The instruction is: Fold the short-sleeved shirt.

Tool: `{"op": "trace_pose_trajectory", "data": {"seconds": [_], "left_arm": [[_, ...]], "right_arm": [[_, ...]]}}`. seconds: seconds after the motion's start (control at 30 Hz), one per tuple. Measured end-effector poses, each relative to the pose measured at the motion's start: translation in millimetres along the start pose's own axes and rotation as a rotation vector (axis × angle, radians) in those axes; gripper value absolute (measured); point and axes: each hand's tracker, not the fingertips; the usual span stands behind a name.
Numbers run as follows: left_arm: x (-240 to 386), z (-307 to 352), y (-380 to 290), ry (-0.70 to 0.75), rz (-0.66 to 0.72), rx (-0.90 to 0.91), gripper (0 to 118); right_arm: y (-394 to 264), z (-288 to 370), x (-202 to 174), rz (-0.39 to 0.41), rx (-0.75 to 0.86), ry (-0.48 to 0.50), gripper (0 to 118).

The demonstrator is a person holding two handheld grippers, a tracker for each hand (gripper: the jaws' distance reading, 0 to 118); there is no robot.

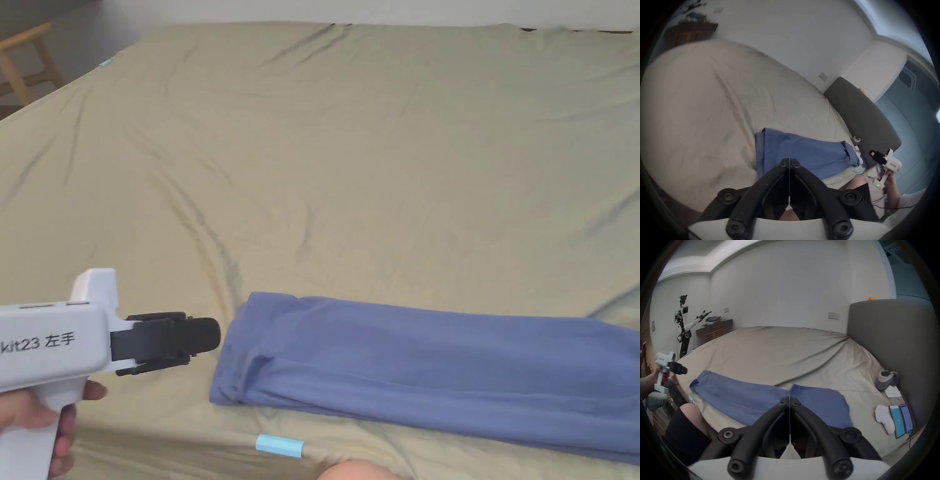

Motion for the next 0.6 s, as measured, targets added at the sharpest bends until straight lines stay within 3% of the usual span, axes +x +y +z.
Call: {"op": "trace_pose_trajectory", "data": {"seconds": [0.03,0.1,0.13,0.23,0.3,0.4,0.47,0.5,0.53,0.6], "left_arm": [[-17,-8,5,-0.050,0.092,-0.042,44],[-49,-27,7,-0.108,0.216,-0.111,117],[-60,-36,6,-0.117,0.260,-0.127,118],[-68,-50,9,-0.283,0.346,-0.031,118],[-58,-66,8,-0.330,0.389,-0.077,118],[-35,-89,4,-0.373,0.232,-0.102,118],[-19,-100,6,-0.366,0.227,-0.100,114],[-15,-106,7,-0.369,0.234,-0.111,83],[-9,-112,6,-0.334,0.254,-0.152,71],[1,-122,5,-0.170,0.138,-0.172,36]], "right_arm": [[3,-1,-5,0.009,0.001,0.009,0],[7,-4,-10,0.007,0.003,0.030,0],[9,-5,-13,0.005,0.005,0.040,0],[12,-7,-19,0.019,0.006,0.048,0],[13,-9,-21,0.016,-0.002,0.054,0],[12,-16,-26,0.011,-0.016,0.065,0],[10,-20,-30,0.015,-0.023,0.069,0],[10,-21,-30,0.011,-0.029,0.074,0],[9,-23,-30,0.001,-0.037,0.086,0],[7,-23,-30,-0.004,-0.039,0.095,0]]}}
